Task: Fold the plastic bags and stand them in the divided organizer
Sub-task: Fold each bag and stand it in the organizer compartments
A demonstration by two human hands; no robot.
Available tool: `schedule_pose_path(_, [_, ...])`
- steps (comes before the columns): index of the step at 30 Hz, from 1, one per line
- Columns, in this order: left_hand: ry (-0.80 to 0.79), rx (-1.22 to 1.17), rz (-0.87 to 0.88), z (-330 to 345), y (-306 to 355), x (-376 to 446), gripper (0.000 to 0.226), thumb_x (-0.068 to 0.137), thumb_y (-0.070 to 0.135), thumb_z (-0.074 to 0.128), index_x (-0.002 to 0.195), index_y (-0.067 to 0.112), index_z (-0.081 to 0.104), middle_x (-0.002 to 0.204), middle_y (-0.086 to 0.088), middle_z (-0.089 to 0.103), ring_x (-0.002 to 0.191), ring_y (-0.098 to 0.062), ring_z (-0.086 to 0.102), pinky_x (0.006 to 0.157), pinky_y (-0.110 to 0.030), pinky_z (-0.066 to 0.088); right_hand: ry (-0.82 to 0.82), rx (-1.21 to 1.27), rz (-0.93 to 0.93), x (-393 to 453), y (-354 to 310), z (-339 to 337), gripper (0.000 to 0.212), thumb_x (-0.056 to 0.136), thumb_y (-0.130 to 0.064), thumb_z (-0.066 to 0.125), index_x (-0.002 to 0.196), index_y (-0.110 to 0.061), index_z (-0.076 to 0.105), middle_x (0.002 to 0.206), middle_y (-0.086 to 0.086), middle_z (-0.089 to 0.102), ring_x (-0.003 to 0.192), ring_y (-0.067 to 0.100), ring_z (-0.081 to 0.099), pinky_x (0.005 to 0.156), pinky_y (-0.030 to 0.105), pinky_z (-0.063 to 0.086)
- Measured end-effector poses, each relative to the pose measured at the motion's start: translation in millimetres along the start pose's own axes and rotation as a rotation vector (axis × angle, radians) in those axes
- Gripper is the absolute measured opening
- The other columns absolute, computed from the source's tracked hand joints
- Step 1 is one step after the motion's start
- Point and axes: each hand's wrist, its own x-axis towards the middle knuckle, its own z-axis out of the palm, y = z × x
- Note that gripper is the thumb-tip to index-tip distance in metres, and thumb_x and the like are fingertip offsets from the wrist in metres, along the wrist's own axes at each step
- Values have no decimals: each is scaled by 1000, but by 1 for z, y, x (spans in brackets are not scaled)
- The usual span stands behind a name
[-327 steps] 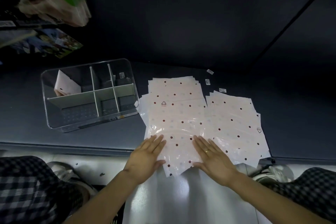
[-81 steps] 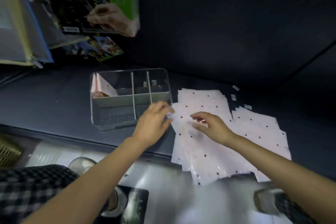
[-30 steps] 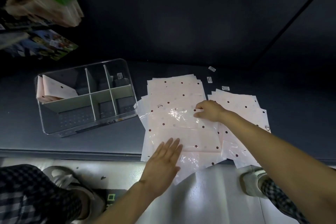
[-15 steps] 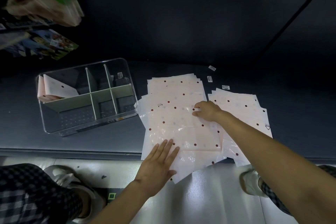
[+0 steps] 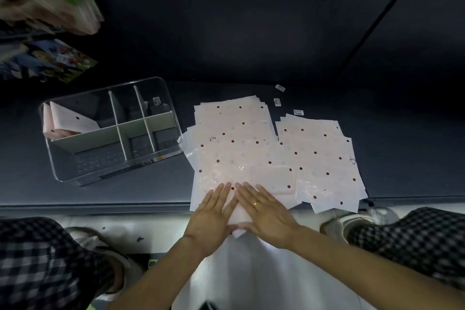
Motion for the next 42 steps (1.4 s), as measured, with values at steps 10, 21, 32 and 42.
schedule_pose_path(10, [55,-54,-31,7,-31,-27,64,98,52,18,147,28,-16,152,5,-26,141,-14,-24,111,-33,-21,-183,-39,155,-70,62,8,76,92,-61,12,146,-15,-14,151,-2,-25,144,19,-19,109,29,-27])
schedule_pose_path(21, [130,-154,-84,0,-36,-27,58,98,52,27,150,29,15,159,10,-2,146,-14,-10,115,-29,-14,228,133,167,-9,32,-23,36,58,-18,89,90,-11,73,100,5,71,87,23,69,75,33,57])
schedule_pose_path(32, [327,-602,-139,-8,-43,-11,55,85,40,64,136,27,46,146,9,36,142,-15,19,116,-26,12,57,-23,99,14,24,-30,29,56,-4,77,81,-11,64,71,1,63,63,19,59,55,24,47])
schedule_pose_path(42, [264,-1056,-358,-20,-55,-9,25,77,15,76,101,19,68,96,-6,65,91,-22,56,76,-20,43,5,403,115,7,22,-50,12,100,-22,36,100,-17,46,83,4,56,81,20,47,71,35,41])
